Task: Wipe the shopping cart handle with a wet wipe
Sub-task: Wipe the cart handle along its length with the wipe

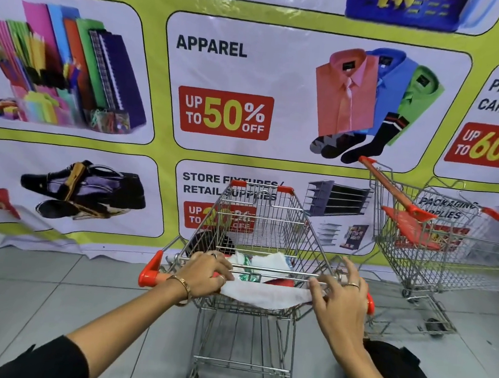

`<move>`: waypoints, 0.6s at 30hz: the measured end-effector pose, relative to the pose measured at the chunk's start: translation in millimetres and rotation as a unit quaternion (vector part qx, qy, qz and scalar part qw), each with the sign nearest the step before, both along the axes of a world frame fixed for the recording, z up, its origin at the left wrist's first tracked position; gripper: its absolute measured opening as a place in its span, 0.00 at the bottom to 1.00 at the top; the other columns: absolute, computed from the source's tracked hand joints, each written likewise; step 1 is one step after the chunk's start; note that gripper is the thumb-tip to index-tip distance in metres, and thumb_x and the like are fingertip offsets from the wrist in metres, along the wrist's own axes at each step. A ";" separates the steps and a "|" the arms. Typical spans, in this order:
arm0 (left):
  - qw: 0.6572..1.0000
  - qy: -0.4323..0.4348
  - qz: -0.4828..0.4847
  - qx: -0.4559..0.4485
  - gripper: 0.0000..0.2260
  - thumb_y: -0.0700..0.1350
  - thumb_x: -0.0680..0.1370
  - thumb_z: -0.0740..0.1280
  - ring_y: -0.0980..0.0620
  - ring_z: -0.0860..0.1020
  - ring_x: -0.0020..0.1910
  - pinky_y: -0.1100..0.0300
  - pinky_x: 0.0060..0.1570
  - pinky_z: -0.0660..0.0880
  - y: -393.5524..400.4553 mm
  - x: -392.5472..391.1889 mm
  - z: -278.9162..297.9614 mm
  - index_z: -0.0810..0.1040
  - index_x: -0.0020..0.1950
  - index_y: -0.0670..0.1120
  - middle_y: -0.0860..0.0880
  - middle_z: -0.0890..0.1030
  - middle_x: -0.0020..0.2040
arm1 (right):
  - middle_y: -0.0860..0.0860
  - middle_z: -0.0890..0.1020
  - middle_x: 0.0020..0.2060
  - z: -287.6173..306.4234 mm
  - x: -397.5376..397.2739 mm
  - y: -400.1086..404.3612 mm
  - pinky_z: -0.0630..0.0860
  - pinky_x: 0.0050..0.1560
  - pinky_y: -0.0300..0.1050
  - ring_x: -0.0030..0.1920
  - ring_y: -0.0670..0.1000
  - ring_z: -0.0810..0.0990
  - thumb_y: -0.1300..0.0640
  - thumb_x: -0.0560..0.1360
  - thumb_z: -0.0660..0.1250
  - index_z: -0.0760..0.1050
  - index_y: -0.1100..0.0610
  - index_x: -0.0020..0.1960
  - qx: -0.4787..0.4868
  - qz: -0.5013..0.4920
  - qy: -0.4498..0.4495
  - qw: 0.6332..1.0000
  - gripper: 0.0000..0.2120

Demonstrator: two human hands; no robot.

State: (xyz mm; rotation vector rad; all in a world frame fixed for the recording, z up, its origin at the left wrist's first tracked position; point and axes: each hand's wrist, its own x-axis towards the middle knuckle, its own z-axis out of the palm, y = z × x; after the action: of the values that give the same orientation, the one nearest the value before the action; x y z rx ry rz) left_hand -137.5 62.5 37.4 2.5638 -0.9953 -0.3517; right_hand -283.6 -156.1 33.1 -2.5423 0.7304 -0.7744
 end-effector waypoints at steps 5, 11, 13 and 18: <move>0.998 0.023 0.013 -0.061 0.25 0.47 0.65 0.53 0.52 0.68 0.68 0.47 0.71 0.60 2.0 3.0 -2.1 0.83 0.54 0.48 0.50 0.75 0.66 | 0.60 0.70 0.65 -2.3 14.6 16.7 0.68 0.63 0.58 0.64 0.60 0.69 0.55 0.73 0.65 0.78 0.59 0.51 0.036 0.070 -0.017 0.997 0.10; 0.989 -0.042 0.125 -0.069 0.26 0.52 0.72 0.51 0.51 0.66 0.71 0.47 0.72 0.61 12.2 19.9 -5.3 0.71 0.67 0.51 0.50 0.70 0.71 | 0.55 0.68 0.69 -18.0 42.1 41.2 0.61 0.70 0.54 0.68 0.57 0.64 0.49 0.77 0.58 0.71 0.55 0.64 0.014 0.145 0.080 0.986 0.18; 0.982 -0.097 0.158 0.015 0.23 0.53 0.78 0.50 0.50 0.58 0.75 0.45 0.74 0.53 17.5 28.9 -6.0 0.62 0.73 0.52 0.50 0.63 0.75 | 0.56 0.71 0.67 -19.4 50.0 50.1 0.62 0.69 0.56 0.66 0.57 0.68 0.43 0.75 0.52 0.73 0.54 0.62 -0.010 0.136 0.087 0.987 0.23; 0.958 -0.103 0.212 0.165 0.24 0.57 0.79 0.47 0.49 0.42 0.77 0.34 0.70 0.38 36.8 46.4 -23.3 0.50 0.76 0.55 0.52 0.49 0.78 | 0.50 0.82 0.53 -35.3 66.0 79.3 0.63 0.58 0.53 0.56 0.54 0.76 0.35 0.69 0.38 0.76 0.48 0.54 -0.059 0.119 0.177 0.975 0.33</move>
State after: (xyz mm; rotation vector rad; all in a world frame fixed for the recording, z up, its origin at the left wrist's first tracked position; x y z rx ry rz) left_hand -91.1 99.3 14.1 3.0734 -0.4481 -0.1406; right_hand -217.6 -76.9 -2.1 -2.8458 0.4775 -0.2955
